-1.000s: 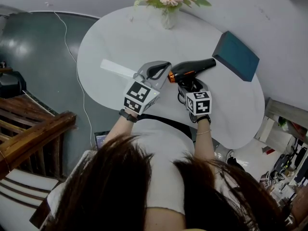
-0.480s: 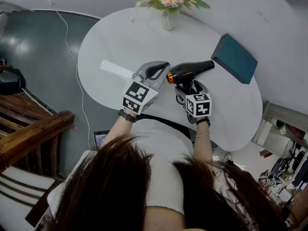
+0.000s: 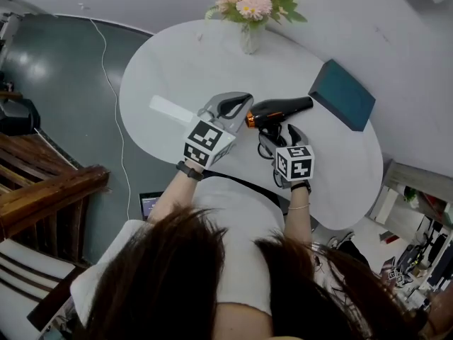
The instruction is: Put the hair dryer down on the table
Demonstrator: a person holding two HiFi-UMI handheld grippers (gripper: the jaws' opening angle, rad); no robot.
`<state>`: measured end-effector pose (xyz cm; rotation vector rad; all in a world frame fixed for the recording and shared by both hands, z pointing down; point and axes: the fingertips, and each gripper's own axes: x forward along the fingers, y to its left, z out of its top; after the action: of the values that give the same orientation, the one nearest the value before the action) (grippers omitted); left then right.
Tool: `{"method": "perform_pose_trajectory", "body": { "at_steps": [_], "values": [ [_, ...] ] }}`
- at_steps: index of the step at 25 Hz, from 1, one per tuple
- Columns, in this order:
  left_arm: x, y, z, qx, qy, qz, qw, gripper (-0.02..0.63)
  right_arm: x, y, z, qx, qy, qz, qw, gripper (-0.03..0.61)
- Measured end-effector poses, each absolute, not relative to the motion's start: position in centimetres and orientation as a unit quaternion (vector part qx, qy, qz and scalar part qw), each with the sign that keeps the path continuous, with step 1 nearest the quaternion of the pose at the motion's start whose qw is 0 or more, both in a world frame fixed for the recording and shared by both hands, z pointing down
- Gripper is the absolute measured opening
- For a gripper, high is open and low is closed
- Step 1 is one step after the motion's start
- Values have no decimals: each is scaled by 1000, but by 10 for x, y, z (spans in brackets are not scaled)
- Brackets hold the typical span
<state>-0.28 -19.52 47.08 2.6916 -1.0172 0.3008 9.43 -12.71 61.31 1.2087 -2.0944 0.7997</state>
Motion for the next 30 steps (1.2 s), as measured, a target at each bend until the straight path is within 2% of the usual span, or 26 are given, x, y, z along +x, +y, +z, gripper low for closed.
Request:
{"method": "perform_pose_trajectory", "body": {
  "at_steps": [12, 25, 30],
  "values": [
    [1, -195, 429, 926, -360, 78, 89, 60, 112, -152, 529, 489, -809, 235, 226, 385],
    [1, -193, 376, 928, -367, 42, 50, 60, 131, -167, 397, 524, -836, 147, 70, 377],
    [5, -191, 366, 933, -356, 29, 46, 60, 136, -162, 365, 536, -836, 113, 42, 335]
  ]
}}
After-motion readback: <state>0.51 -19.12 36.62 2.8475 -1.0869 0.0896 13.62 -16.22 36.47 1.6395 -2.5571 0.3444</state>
